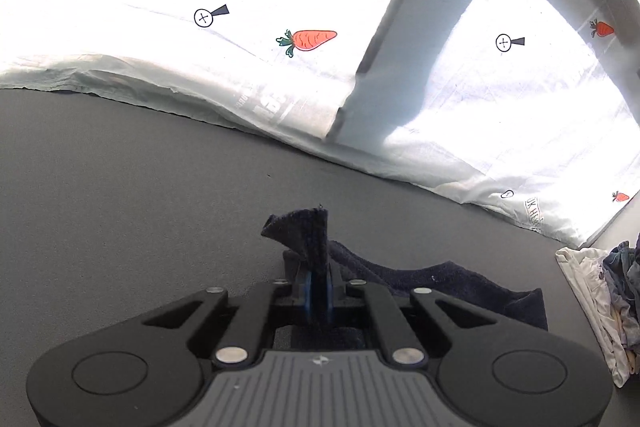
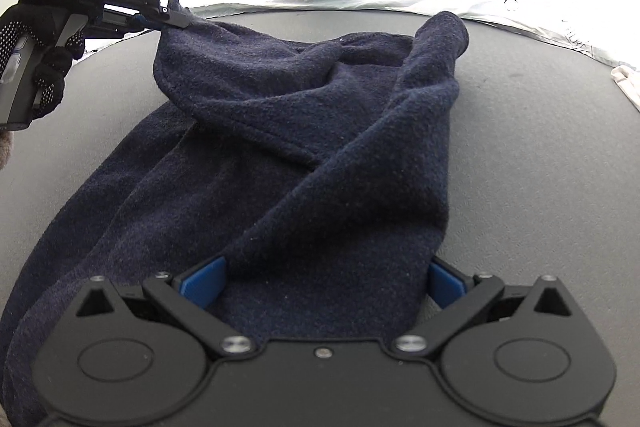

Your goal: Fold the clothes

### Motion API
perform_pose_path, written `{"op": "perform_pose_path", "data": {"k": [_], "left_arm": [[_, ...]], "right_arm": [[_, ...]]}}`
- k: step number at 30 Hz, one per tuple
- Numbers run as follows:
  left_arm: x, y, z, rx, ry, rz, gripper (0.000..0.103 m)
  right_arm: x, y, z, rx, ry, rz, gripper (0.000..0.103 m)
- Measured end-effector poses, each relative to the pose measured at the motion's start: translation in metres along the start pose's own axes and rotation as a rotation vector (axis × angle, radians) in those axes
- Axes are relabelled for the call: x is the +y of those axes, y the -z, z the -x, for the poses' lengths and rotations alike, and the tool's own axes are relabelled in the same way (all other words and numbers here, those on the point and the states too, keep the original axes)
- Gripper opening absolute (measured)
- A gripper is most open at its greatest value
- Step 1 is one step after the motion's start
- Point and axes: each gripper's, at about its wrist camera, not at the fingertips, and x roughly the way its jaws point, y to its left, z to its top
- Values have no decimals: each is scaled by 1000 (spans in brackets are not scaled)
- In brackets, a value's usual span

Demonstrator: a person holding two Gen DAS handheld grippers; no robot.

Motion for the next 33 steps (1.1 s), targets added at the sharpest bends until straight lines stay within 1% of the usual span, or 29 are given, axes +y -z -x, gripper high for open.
{"op": "perform_pose_path", "data": {"k": [4,6,8,10,11,13,16,17,19,20,21,22,23,24,26,27,29,33], "left_arm": [[-23,-34,44,-171,67,-28,7],[-32,-47,66,-257,72,-63,7],[-33,-56,87,-338,51,-78,7],[-24,-59,103,-396,20,-54,7],[-18,-59,108,-415,-9,-51,7],[0,-57,114,-430,-101,-59,7],[48,-44,98,-362,-255,-17,7],[65,-40,90,-327,-301,5,7],[94,-31,71,-218,-369,66,9],[103,-26,67,-175,-412,93,13],[110,-21,67,-155,-440,115,12],[113,-13,75,-165,-446,130,12],[115,-5,83,-175,-452,145,17],[115,1,92,-183,-444,157,22],[102,13,107,-185,-390,151,24],[90,21,113,-167,-357,126,25],[68,38,119,-118,-306,74,28],[21,88,120,27,-191,8,30]], "right_arm": [[-1,-1,-3,2,0,0,103],[-1,-2,-3,6,1,-1,103],[0,-3,-3,12,2,-3,103],[0,-4,-3,16,4,-4,103],[0,-4,-3,16,4,-5,103],[1,-4,-4,14,5,-6,103],[1,-4,-5,12,7,-9,103],[1,-5,-5,12,8,-10,103],[1,-5,-5,11,8,-12,103],[1,-5,-5,11,8,-12,103],[1,-5,-5,13,7,-12,103],[1,-6,-5,16,6,-12,103],[0,-7,-5,20,5,-16,103],[0,-8,-4,26,6,-24,103],[-2,-10,-1,36,24,-54,103],[-3,-10,2,37,36,-66,103],[-2,-9,11,20,57,-67,102],[5,-2,37,-29,90,-75,98]]}}
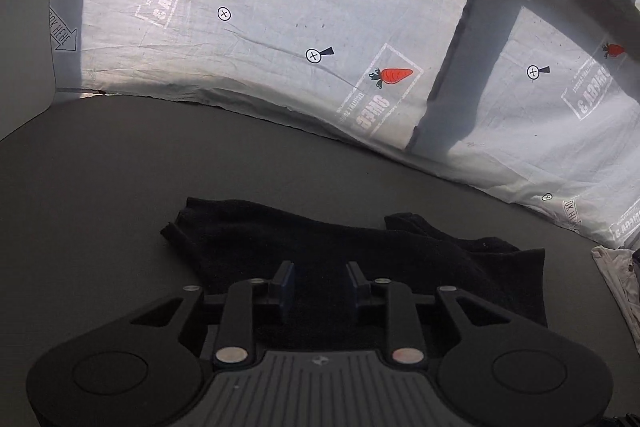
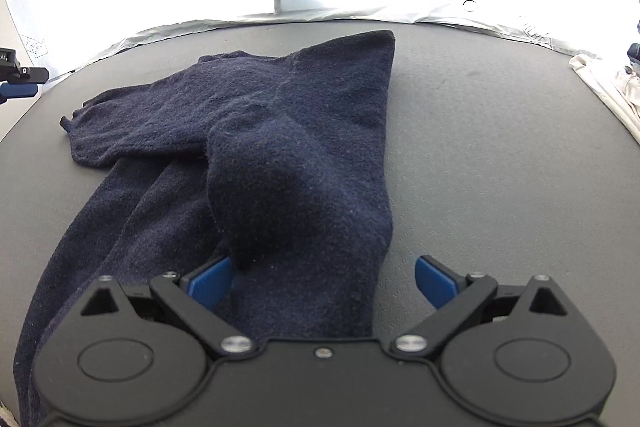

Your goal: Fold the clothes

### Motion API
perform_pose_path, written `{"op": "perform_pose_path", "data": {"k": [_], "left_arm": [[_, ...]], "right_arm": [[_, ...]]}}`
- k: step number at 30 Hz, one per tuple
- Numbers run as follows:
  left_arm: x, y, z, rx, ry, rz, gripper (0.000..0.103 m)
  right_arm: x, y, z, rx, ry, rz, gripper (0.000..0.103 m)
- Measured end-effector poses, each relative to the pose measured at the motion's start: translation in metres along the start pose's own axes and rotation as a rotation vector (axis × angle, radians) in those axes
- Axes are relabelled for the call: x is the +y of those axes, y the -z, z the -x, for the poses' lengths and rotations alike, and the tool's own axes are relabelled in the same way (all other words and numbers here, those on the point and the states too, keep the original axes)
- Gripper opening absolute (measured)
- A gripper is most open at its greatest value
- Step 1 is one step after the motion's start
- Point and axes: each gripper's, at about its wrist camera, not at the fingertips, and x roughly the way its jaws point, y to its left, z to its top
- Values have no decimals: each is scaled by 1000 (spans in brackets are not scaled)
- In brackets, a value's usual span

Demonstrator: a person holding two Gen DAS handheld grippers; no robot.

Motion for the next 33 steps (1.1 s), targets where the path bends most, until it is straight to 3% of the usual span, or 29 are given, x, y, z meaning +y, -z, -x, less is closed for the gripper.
{"op": "perform_pose_path", "data": {"k": [3,4,8,11,16,23,24,26,30,33], "left_arm": [[-34,42,15,94,82,-62,30],[-44,54,21,123,124,-100,30],[-80,89,48,178,235,-265,30],[-87,112,55,239,268,-287,30],[-95,144,62,331,285,-330,30],[-103,172,65,375,273,-409,36],[-103,174,65,373,272,-412,36],[-102,175,65,369,269,-409,36],[-99,174,65,368,273,-379,36],[-96,174,64,369,281,-348,36]], "right_arm": [[5,9,23,-50,38,20,83],[6,12,31,-64,39,26,73],[7,24,55,-79,-31,-31,45],[16,36,61,-42,-132,-48,41],[41,55,60,29,-204,9,41],[50,64,53,89,-193,39,40],[51,65,52,90,-191,46,37],[52,65,53,86,-189,58,12],[38,61,75,9,-328,-22,8],[28,59,81,16,-399,-114,8]]}}
